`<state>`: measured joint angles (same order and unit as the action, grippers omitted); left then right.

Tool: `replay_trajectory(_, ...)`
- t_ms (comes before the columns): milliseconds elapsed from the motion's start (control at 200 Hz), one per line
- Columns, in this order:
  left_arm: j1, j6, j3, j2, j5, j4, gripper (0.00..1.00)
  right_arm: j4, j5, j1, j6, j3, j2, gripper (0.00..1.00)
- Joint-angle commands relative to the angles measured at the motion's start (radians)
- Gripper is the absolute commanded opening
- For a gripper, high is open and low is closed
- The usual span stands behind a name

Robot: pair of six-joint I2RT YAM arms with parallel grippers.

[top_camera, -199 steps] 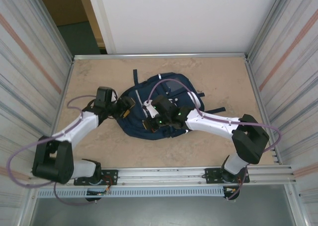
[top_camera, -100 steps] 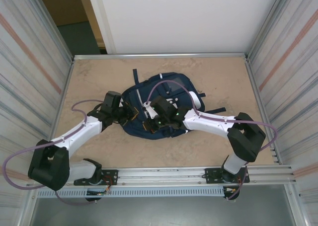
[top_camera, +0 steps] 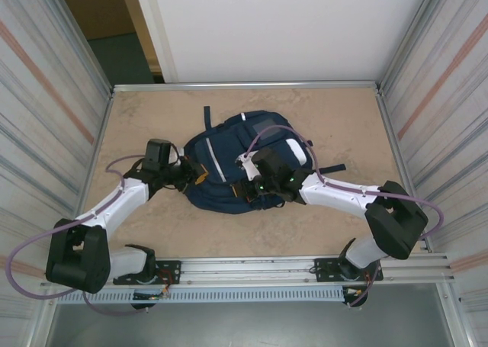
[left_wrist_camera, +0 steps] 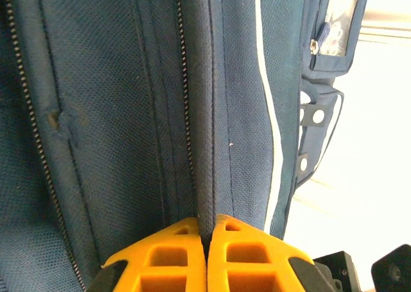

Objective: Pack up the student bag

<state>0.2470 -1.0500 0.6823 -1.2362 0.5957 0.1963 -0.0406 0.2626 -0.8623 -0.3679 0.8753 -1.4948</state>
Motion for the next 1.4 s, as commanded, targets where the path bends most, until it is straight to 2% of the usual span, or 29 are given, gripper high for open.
replay_trajectory(0, -0.045, 0.074, 0.014, -0.001, 0.013, 0.054, 0.00, -0.095, -0.085, 0.043, -0.027, 0.003, -0.010, 0.16)
replay_trajectory(55, -0.046, 0.082, 0.016, -0.003, 0.005, 0.061, 0.00, -0.088, -0.075, 0.043, -0.016, 0.005, -0.001, 0.22)
replay_trajectory(100, -0.050, 0.088, 0.019, 0.005, -0.014, 0.075, 0.11, -0.090, -0.066, 0.043, -0.005, 0.006, 0.021, 0.28)
replay_trajectory(160, -0.064, 0.083, 0.019, 0.037, -0.046, 0.100, 0.34, -0.093, -0.014, 0.048, 0.009, 0.004, 0.079, 0.38)
replay_trajectory(236, -0.092, 0.111, 0.019, 0.108, -0.096, 0.132, 0.43, -0.083, 0.020, 0.053, 0.031, -0.005, 0.184, 0.53)
replay_trajectory(261, -0.098, 0.126, 0.021, 0.138, -0.144, 0.148, 0.45, -0.085, 0.006, 0.054, 0.041, -0.009, 0.231, 0.66)
replay_trajectory(276, -0.101, 0.138, 0.024, 0.154, -0.172, 0.161, 0.46, -0.088, -0.006, 0.058, 0.047, -0.010, 0.256, 0.81)
replay_trajectory(281, -0.101, 0.142, 0.025, 0.160, -0.182, 0.166, 0.46, -0.089, -0.011, 0.060, 0.049, -0.011, 0.264, 0.91)
replay_trajectory(286, -0.102, 0.147, 0.026, 0.165, -0.192, 0.169, 0.46, -0.090, -0.015, 0.061, 0.052, -0.012, 0.273, 0.96)
replay_trajectory(296, -0.103, 0.154, 0.030, 0.177, -0.216, 0.180, 0.47, -0.093, -0.025, 0.063, 0.057, -0.013, 0.289, 1.00)
replay_trajectory(411, -0.103, 0.253, 0.057, 0.295, -0.476, 0.249, 0.54, -0.116, -0.120, 0.151, 0.086, -0.037, 0.453, 0.99)
replay_trajectory(431, -0.103, 0.272, 0.058, 0.312, -0.519, 0.256, 0.66, -0.119, -0.137, 0.172, 0.084, -0.040, 0.478, 0.99)
replay_trajectory(466, -0.103, 0.295, 0.054, 0.340, -0.603, 0.267, 0.93, -0.120, -0.166, 0.220, 0.086, -0.054, 0.514, 0.99)
replay_trajectory(476, -0.103, 0.299, 0.053, 0.347, -0.630, 0.268, 0.97, -0.122, -0.172, 0.233, 0.088, -0.056, 0.532, 0.99)
replay_trajectory(566, -0.103, 0.427, 0.023, 0.406, -0.803, 0.243, 0.99, -0.138, -0.207, 0.357, 0.107, -0.080, 0.615, 0.99)
replay_trajectory(682, -0.103, 0.624, -0.091, 0.484, -0.906, 0.094, 0.99, -0.114, -0.361, 0.500, 0.108, -0.150, 0.686, 0.99)
replay_trajectory(762, -0.103, 0.751, -0.237, 0.539, -0.894, -0.128, 0.99, -0.063, -0.456, 0.603, 0.103, -0.227, 0.700, 0.99)
replay_trajectory(852, -0.104, 0.901, -0.426, 0.558, -0.879, -0.457, 0.99, 0.006, -0.468, 0.737, 0.116, -0.317, 0.694, 0.99)
replay_trajectory(957, -0.106, 1.005, -0.460, 0.568, -0.820, -0.514, 0.99, 0.124, -0.404, 0.863, 0.127, -0.437, 0.687, 0.99)
replay_trajectory(1037, -0.106, 1.090, -0.476, 0.503, -0.804, -0.585, 0.99, 0.213, -0.394, 0.881, 0.164, -0.509, 0.654, 0.99)
replay_trajectory(1173, -0.107, 1.130, -0.487, 0.318, -0.781, -0.709, 0.98, 0.442, -0.356, 0.885, 0.191, -0.619, 0.562, 0.99)
replay_trajectory(1308, -0.113, 1.164, -0.463, 0.186, -0.759, -0.812, 0.99, 0.566, -0.283, 0.882, 0.212, -0.625, 0.441, 0.99)
replay_trajectory(1398, -0.176, 1.133, -0.450, 0.127, -0.685, -0.866, 0.99, 0.679, -0.263, 0.880, 0.240, -0.623, 0.342, 0.99)
